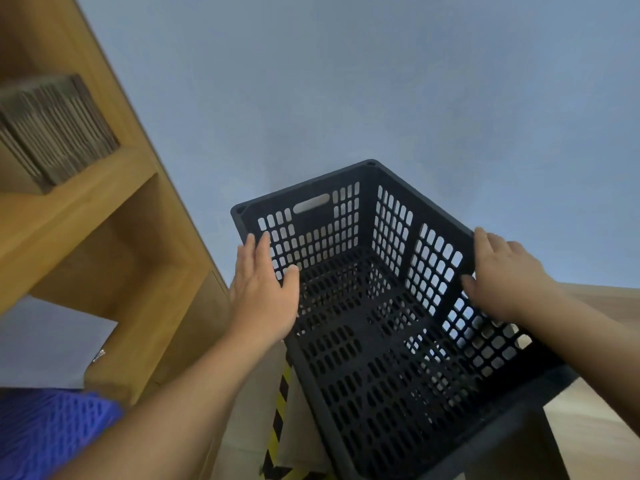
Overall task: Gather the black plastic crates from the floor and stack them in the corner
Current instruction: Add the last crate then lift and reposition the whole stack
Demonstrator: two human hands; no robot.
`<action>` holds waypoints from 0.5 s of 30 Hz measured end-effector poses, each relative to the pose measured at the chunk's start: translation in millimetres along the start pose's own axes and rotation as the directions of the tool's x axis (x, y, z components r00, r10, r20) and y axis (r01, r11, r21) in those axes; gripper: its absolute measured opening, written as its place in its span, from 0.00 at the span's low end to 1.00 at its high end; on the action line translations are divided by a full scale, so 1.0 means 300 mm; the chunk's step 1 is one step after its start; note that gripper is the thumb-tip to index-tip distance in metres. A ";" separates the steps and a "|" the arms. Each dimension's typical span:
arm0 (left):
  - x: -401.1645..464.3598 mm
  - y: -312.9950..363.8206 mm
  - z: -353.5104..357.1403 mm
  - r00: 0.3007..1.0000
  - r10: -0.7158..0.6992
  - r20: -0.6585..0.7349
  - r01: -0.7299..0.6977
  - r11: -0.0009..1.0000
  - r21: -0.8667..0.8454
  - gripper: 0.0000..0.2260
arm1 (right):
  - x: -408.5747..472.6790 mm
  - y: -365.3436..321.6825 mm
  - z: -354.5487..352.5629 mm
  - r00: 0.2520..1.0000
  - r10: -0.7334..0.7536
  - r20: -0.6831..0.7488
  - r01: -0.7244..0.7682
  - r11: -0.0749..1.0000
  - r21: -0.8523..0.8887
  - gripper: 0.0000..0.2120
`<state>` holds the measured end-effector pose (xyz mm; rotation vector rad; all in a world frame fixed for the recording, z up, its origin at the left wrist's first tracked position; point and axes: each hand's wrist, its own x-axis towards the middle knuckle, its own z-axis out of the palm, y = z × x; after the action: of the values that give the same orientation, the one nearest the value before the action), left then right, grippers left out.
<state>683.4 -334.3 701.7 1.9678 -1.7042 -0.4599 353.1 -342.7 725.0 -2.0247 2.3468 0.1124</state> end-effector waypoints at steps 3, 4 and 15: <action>0.139 -0.050 -0.041 0.991 0.086 0.100 -0.098 0.988 0.118 0.32 | -0.145 -0.019 0.022 0.995 0.102 0.007 -0.102 0.994 -0.037 0.41; 0.184 -0.066 -0.052 0.985 0.115 0.127 -0.133 0.981 0.141 0.32 | -0.195 -0.030 0.032 0.989 0.148 0.005 -0.147 0.987 -0.068 0.42; 0.519 -0.104 -0.084 0.878 0.366 0.309 -0.462 0.817 0.347 0.36 | -0.434 -0.215 0.080 0.851 0.524 0.012 -0.522 0.845 0.113 0.41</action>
<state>748.1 -480.9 715.0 1.7642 -2.4783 -0.1749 435.7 -221.7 709.4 -1.2884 2.7804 -0.0256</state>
